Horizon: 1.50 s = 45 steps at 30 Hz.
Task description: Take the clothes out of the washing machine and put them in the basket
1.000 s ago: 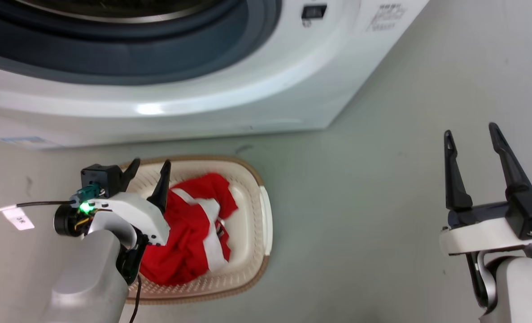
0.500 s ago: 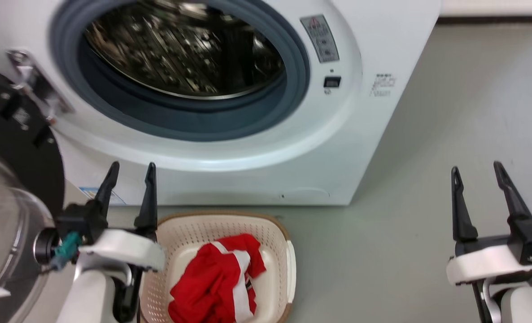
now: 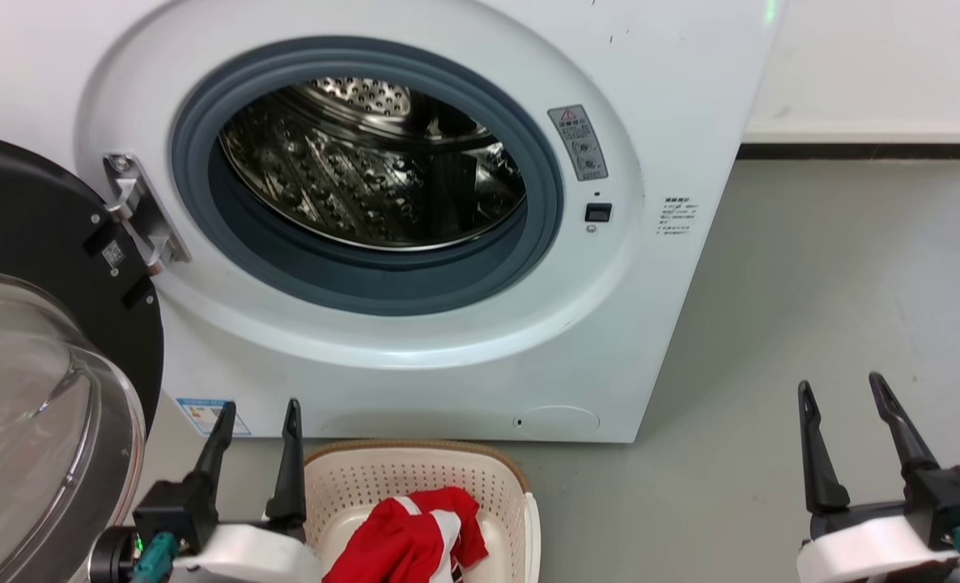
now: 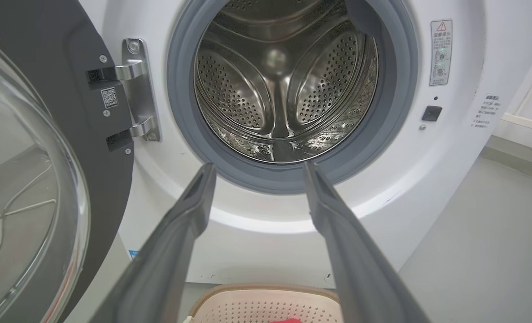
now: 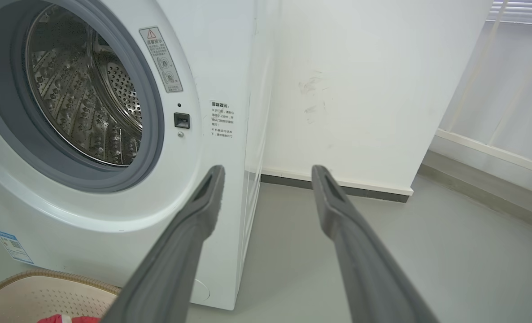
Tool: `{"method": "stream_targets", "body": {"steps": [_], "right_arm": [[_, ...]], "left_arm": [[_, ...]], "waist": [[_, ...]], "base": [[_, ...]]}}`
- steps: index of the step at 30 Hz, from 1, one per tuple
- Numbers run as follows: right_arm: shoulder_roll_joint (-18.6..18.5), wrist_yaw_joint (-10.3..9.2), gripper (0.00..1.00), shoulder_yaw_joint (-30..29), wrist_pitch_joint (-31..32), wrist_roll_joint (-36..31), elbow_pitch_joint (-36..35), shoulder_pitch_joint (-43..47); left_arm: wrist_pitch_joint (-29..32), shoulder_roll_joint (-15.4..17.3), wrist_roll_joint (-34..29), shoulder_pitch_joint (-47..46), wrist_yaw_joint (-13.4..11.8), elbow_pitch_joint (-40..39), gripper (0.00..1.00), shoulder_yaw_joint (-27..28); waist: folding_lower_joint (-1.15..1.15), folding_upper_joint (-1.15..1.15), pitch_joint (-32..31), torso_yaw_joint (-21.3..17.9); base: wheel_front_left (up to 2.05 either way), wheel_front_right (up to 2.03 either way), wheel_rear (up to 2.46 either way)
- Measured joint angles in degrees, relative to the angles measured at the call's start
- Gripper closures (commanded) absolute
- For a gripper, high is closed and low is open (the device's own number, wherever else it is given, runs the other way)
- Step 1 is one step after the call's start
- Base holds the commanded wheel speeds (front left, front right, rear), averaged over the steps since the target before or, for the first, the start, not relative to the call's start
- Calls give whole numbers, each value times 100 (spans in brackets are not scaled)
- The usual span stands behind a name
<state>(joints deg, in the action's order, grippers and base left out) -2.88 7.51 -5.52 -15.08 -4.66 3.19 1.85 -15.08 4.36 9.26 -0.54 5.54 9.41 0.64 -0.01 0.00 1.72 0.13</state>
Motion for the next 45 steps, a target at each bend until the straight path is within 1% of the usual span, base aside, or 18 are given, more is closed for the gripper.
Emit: {"method": "stream_targets", "body": {"steps": [5, 13, 29, 38, 39, 45], "right_arm": [[-1, 0, 0, -10, 0, 94, -48, 141], [-1, 0, 0, -18, 0, 112, -69, 166], [-1, 0, 0, 15, 0, 112, -74, 157], [-1, 0, 0, 14, 0, 98, -74, 157], [1, 1, 100, 15, 0, 98, -51, 163], [26, 1, 100, 24, 71, 191, 286, 258]], "left_arm": [[0, -93, -111, 202, 2, -1, 0, 10], [0, -124, -257, 266, -8, -26, 0, 105], [0, -138, -308, 266, -63, 57, 0, 154], [0, -142, -363, 262, -151, 71, 0, 94], [1, -143, -359, 265, -153, 94, 100, 93], [86, -155, -277, 398, -153, 423, 100, 116]], "waist": [[0, 0, -143, -84], [1, 0, -184, -215], [2, 0, -189, -270], [2, 0, -191, -264], [2, 0, -190, -262], [2, 0, -190, -260]], "base": [[0, 0, 0], [0, 0, 0], [0, 0, 0], [0, 0, 0], [0, 0, 0], [0, 0, 0]]}}
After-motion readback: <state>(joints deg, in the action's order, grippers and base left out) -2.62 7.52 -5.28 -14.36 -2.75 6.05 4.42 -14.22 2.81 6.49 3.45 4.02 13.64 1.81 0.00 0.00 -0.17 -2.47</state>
